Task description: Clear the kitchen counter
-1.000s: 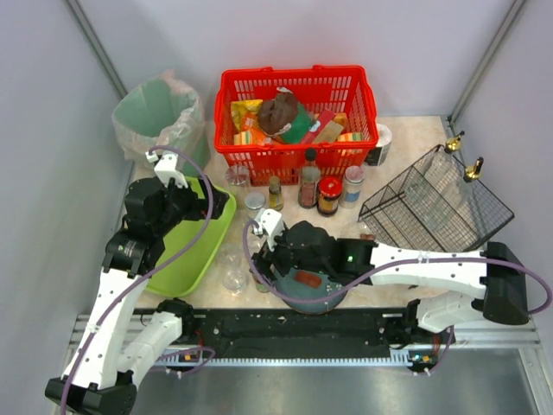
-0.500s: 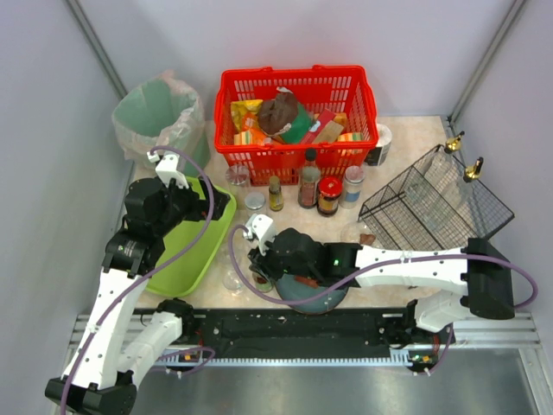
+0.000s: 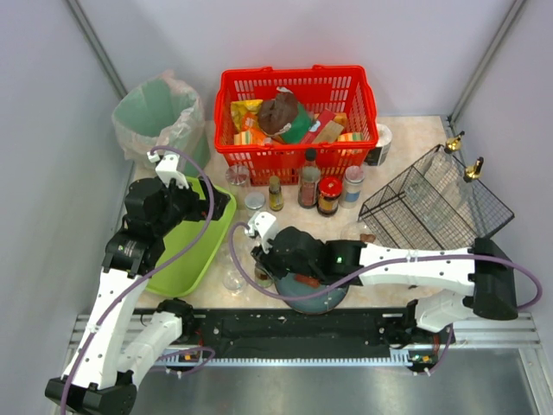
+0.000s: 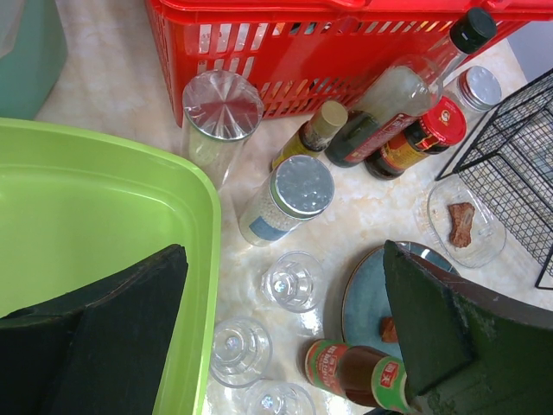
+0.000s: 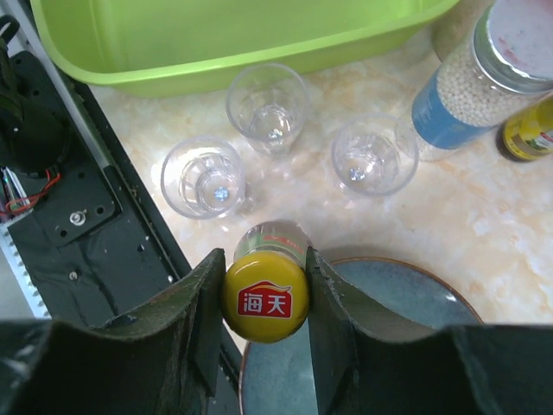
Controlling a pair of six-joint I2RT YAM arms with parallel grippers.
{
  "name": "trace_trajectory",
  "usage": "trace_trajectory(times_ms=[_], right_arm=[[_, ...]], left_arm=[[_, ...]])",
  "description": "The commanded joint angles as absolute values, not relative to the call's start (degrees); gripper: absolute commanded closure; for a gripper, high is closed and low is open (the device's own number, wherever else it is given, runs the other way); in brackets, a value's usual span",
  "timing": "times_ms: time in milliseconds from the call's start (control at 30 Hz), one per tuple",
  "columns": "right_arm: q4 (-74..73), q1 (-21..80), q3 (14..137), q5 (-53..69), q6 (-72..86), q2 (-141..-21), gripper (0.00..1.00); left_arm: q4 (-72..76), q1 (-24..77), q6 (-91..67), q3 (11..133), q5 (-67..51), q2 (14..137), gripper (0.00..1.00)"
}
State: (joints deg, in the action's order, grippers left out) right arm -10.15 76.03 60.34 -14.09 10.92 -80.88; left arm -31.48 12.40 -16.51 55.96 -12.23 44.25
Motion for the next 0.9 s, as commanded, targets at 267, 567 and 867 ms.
trace_trajectory(times_ms=[267,567,867], right_arm=[[-23.28,76.47,76.19,-30.82,6.59,-62.58,1.0],[-33.22,66.55,79.8,-40.69,9.58,-59.42,1.0],[-35.51,52.75,82.7,-43.77,10.46,-56.17,1.0]], left_arm=[[-30.76,12.04,-15.29,56.16,-12.04,42.54,0.01],[-30.59,12.04,-15.73,56.51,-13.01,43.16,0.02],[-30.5,12.04,-15.91,56.78,-13.45,43.42,0.02]])
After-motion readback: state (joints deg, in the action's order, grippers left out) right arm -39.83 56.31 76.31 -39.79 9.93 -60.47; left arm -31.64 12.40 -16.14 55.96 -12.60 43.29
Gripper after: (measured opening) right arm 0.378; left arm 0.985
